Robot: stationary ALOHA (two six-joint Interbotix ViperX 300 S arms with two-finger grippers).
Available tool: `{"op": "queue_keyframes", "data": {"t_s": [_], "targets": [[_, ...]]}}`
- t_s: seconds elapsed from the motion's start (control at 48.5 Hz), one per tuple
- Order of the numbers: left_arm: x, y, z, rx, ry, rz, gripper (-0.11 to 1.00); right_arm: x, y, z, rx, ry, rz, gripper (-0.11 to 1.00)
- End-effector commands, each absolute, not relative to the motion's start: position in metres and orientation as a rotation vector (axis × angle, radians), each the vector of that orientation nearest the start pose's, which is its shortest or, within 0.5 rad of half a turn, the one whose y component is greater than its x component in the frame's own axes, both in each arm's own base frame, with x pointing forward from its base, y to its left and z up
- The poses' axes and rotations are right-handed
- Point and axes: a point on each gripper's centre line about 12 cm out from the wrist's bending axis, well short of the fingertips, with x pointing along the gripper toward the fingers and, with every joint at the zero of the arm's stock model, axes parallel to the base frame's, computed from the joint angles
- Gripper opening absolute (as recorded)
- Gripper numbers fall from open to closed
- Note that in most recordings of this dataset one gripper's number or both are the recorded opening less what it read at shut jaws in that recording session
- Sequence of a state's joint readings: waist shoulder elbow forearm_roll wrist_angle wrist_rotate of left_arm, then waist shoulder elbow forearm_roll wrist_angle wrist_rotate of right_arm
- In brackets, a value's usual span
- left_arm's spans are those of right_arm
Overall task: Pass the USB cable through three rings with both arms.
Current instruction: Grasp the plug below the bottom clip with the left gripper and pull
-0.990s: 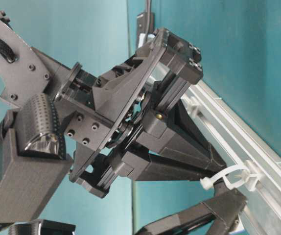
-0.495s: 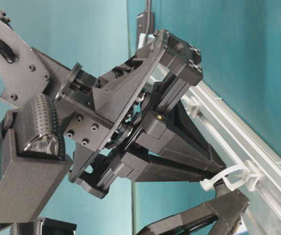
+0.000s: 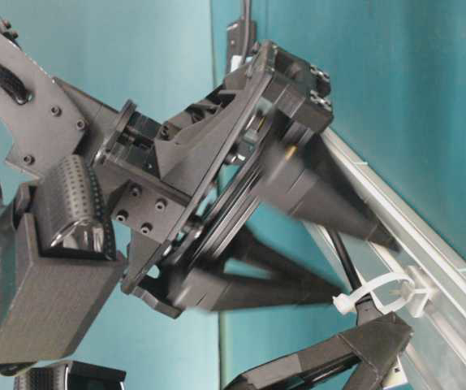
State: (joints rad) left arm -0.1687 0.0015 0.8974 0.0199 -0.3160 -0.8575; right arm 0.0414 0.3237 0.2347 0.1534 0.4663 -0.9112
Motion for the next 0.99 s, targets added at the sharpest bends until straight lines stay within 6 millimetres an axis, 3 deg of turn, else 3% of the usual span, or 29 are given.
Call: {"op": "queue_keyframes", "data": {"t_s": [0.0,0.289,0.598,0.784,0.969], "targets": [[0.343,-0.066,0.148,-0.765,0.568,0.039,0.10,0.470,0.025,0.138,-0.679,0.908,0.466,0.91],[0.326,-0.075,0.149,-0.748,0.643,0.038,0.10,0.471,0.012,0.145,-0.651,0.899,0.424,0.86],[0.309,-0.077,0.158,-0.795,0.650,0.038,0.10,0.464,-0.020,0.168,-0.507,0.892,0.287,0.86],[0.289,-0.080,0.178,-0.866,0.605,0.006,0.10,0.449,-0.037,0.176,-0.407,0.890,0.202,0.86],[0.276,-0.077,0.202,-0.897,0.530,-0.034,0.10,0.434,-0.039,0.177,-0.355,0.851,0.145,0.86]]}}
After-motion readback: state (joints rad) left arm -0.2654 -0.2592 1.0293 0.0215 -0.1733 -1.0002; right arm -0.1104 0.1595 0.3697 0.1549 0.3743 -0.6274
